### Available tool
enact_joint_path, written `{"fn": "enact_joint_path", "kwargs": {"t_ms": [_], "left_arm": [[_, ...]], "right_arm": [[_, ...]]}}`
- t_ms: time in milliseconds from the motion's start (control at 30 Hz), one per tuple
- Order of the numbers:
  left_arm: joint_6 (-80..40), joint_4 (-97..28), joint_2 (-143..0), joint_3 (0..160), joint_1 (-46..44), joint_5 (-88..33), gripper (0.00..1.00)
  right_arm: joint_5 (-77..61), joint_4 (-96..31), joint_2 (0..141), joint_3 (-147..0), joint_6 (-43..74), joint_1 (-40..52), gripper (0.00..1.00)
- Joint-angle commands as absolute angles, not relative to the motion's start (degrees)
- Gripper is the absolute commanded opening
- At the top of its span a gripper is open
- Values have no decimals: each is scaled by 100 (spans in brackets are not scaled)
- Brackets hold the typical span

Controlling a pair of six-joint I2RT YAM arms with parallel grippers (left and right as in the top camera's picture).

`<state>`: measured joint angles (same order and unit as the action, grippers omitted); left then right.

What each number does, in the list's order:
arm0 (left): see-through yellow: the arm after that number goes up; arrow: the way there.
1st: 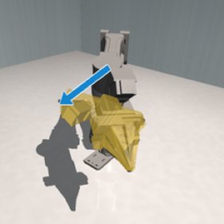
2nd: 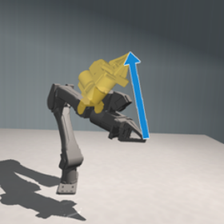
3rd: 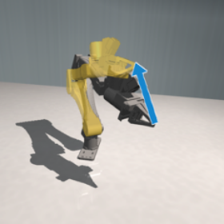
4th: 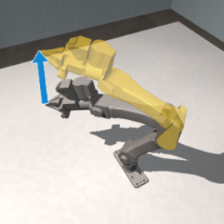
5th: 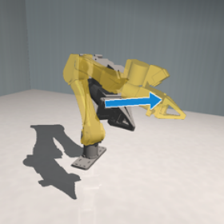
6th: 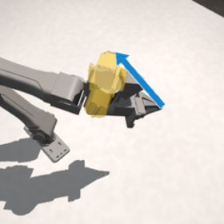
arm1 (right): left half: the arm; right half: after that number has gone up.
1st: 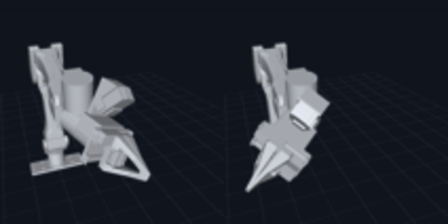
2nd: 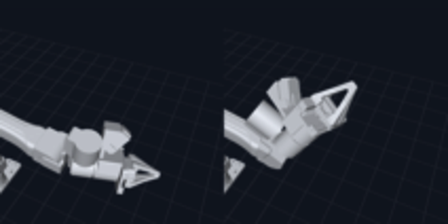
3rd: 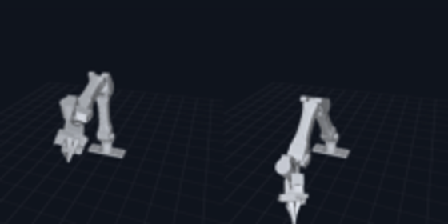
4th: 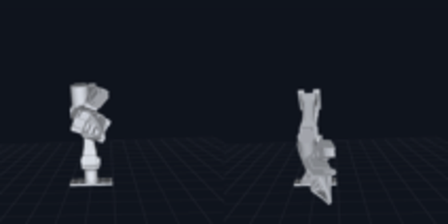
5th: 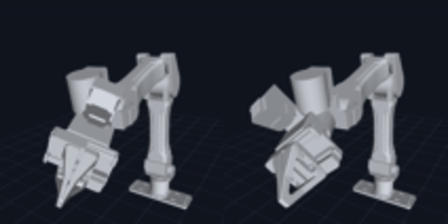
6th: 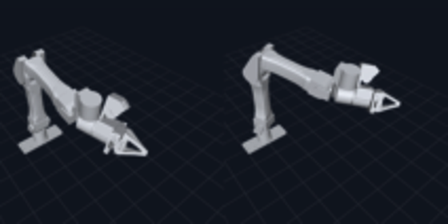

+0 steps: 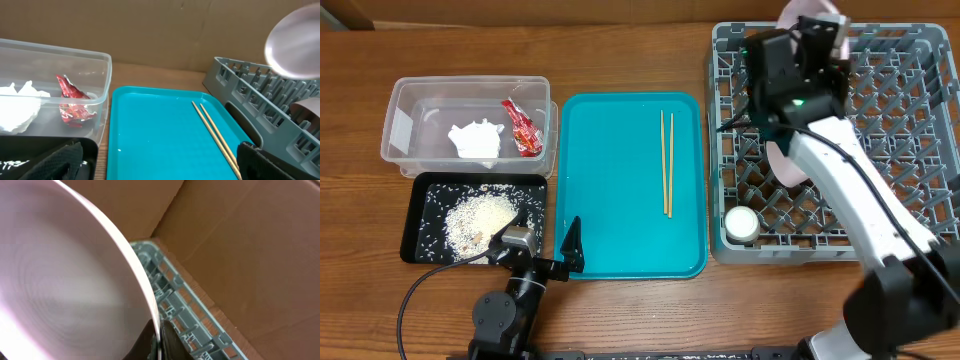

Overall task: Sort waste into correct bins and load items into the dishwasher
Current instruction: 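Lift white plate and stand it upright in dish rack, then move right gripper to wooden chopsticks on teal tray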

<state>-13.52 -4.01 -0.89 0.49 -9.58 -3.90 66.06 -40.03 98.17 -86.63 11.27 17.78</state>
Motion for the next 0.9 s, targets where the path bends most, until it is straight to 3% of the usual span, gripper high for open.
{"fn": "enact_joint_path", "kwargs": {"t_ms": [0,433,533,600,733,867], "left_arm": [[-1413,-408,-30,27,-897,-427,100],[-1413,-408,-30,27,-897,-429,100],[-1413,-408,-30,27,-897,-429,100],[-1413,-408,-30,27,-897,-429,100],[-1413,-408,-30,27,-897,-429,100],[-1413,-408,-30,27,-897,-429,100]], "right_arm": [[6543,-3898,10398,-8696,854,1831,4],[6285,-3538,10676,-8696,871,1876,4],[6292,-3621,10676,-8698,847,1997,38],[6289,-3686,10676,-8698,849,2123,54],[6233,-3970,10593,-8715,897,2471,56],[4512,-4414,10280,-8739,897,3006,55]]}}
